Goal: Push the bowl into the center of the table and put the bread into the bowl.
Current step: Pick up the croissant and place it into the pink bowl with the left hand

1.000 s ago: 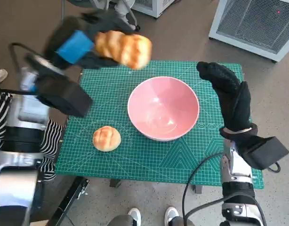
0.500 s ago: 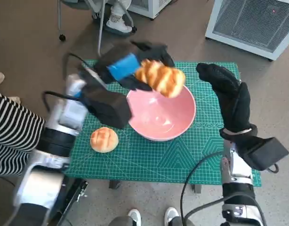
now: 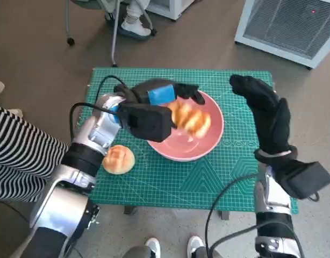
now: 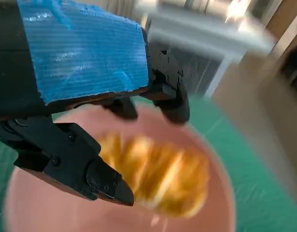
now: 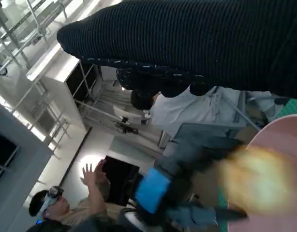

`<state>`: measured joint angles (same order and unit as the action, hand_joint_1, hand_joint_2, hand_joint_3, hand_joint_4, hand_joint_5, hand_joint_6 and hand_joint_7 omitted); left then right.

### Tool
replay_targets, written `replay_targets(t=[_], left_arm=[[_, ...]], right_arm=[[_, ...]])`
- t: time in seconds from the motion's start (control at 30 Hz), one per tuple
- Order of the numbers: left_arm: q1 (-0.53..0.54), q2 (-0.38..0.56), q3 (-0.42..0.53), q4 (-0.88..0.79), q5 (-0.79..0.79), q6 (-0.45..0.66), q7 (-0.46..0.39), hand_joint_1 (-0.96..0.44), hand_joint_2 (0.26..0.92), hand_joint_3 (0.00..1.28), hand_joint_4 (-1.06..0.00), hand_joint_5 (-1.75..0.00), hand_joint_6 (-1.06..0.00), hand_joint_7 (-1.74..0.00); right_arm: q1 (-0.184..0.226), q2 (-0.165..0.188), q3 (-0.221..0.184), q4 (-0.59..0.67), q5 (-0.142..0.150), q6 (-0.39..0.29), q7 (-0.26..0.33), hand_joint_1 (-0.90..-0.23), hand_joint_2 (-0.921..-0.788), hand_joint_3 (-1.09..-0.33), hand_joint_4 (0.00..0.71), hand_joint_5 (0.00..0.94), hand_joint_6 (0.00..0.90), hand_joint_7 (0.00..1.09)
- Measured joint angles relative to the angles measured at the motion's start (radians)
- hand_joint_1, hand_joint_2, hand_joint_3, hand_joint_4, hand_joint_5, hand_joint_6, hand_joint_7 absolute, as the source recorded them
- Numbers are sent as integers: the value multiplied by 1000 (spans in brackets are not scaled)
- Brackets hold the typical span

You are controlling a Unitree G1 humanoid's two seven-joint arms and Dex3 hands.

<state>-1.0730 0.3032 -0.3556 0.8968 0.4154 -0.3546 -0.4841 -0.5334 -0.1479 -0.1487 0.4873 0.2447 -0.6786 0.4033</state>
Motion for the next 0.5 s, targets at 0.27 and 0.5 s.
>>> replay_targets(t=[0.27, 0.5], left_arm=[[2, 12, 13, -37, -2, -7, -18, -124, 764, 16, -54, -2, -183, -71], [41, 63, 51, -160, -32, -17, -33, -111, 766, 13, -61, -3, -194, -57]], right_arm=[[0, 0, -2, -2, -11, -3, -16, -753, -921, -725, 204, 12, 20, 599], [1, 4, 0, -2, -12, -3, -22, -750, -921, -728, 202, 9, 24, 599]])
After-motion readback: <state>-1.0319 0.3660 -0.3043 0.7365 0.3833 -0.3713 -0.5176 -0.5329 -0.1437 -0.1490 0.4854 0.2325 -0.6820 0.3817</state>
